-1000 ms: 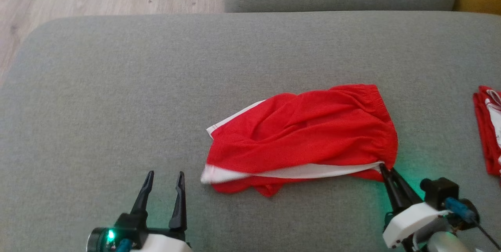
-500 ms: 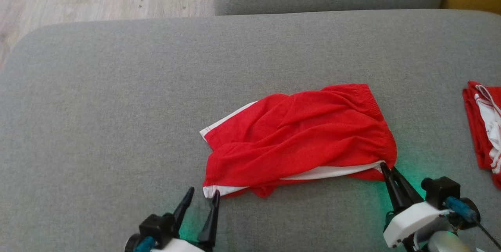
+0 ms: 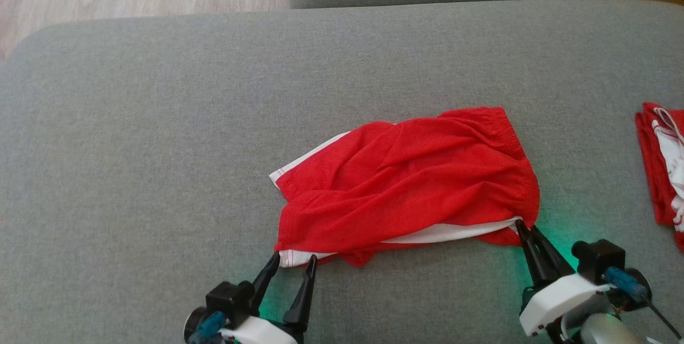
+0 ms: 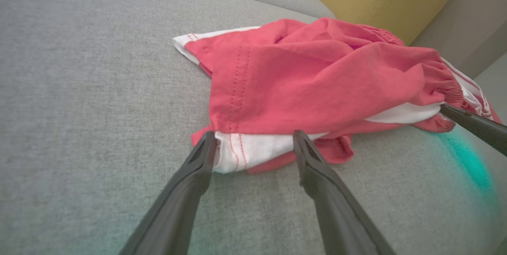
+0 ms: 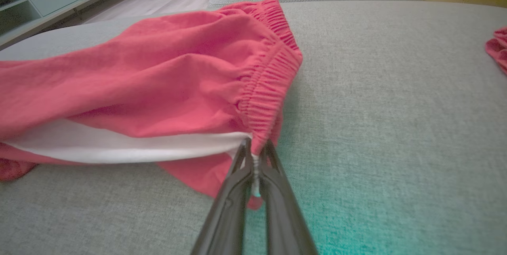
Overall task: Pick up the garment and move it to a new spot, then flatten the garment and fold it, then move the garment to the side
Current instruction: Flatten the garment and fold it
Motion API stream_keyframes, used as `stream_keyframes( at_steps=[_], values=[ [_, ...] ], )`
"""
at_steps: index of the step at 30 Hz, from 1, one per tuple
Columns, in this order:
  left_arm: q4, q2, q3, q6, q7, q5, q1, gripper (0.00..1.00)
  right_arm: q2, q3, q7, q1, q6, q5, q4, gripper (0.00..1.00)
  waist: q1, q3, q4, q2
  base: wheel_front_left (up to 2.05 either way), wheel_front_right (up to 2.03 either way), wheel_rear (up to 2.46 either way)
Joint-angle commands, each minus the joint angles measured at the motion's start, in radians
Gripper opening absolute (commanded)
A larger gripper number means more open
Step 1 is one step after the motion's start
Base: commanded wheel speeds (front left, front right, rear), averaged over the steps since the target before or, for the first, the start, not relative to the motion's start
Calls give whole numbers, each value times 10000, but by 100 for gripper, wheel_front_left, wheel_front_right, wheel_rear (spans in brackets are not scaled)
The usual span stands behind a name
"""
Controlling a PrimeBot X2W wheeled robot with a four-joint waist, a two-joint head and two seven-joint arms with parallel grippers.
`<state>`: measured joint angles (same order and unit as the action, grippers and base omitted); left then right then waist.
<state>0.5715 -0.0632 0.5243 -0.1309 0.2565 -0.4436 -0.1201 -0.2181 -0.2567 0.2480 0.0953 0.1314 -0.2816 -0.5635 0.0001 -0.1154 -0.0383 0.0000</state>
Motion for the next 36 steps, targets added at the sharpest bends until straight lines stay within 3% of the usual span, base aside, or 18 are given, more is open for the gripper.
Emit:
stream_keyframes(
  at_steps=[1,4,5,6,7,8,14,19,25,30,33,36],
  values=[
    [-177,-102,-200,4,53,-80,-363,100,-75,-220,138,312,-7,-25,269,0,-1,-19,20,0,0,0,0],
    [-96,-113,-66,3,53,-191,-393,100,-87,-219,138,342,-7,-37,277,0,-1,-60,54,0,0,0,0],
    [-70,-128,-5,3,53,-235,-409,81,-90,-211,138,348,-7,-39,283,0,-1,-71,61,0,0,0,0],
    [-55,-151,44,3,53,-267,-427,37,-96,-204,138,352,-7,-39,287,0,-1,-83,65,0,0,0,0],
    [-45,-170,79,3,53,-297,-446,8,-101,-197,138,357,-7,-39,296,0,-1,-95,69,0,0,0,0],
    [-47,-189,118,3,53,-321,-468,0,-102,-186,138,364,-7,-43,310,0,-1,-106,72,0,0,0,0],
    [-224,-333,4,3,53,-265,-637,0,-25,-50,138,461,-7,-160,623,0,-1,-95,55,0,0,0,0],
    [-1373,-734,-523,3,53,-52,-1038,0,-3,-122,138,729,-7,-560,1522,0,-1,344,51,0,0,0,0],
    [-3107,-1729,-1419,2,53,330,-2138,0,-250,-412,138,1480,-7,-1496,2730,0,-1,1038,50,0,0,0,0],
    [-4390,-3105,-1728,2,11,291,-3685,0,-914,-696,24,2774,-7,-2541,3830,0,-1,1448,35,0,0,0,0],
    [-5215,-3916,-1839,2,-598,115,-4894,0,-1467,-626,-641,3847,-7,-3283,4783,0,-1,1552,-1,0,0,0,0],
    [-5644,-4277,-1947,2,-1177,-32,-5577,0,-1757,-529,-1388,4475,-7,-3694,5383,0,-1,1460,-50,0,0,0,0]
  ],
)
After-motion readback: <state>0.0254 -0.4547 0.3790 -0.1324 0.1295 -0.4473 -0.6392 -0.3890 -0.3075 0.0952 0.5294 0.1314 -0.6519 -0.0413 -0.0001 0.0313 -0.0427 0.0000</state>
